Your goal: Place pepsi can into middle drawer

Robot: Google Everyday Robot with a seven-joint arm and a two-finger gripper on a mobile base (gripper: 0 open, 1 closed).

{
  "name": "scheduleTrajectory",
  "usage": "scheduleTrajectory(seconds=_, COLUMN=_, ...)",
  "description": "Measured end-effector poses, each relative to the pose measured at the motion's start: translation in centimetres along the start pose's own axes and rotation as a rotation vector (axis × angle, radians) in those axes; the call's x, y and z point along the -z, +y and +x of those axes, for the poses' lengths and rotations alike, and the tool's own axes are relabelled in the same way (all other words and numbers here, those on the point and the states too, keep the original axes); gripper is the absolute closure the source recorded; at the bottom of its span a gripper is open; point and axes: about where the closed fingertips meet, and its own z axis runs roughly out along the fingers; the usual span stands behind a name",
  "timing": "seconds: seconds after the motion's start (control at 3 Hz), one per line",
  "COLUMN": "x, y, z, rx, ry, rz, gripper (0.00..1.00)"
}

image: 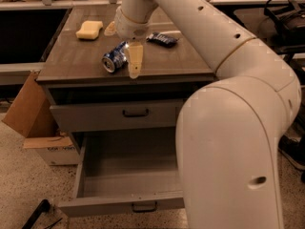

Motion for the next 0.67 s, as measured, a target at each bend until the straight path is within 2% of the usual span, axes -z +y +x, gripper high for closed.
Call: scheduleTrajectory(seconds=0.67, x=-1.69, y=-0.24, z=0.97, rx=-0.015, ry=0.088, rz=-0.036, gripper=0.00)
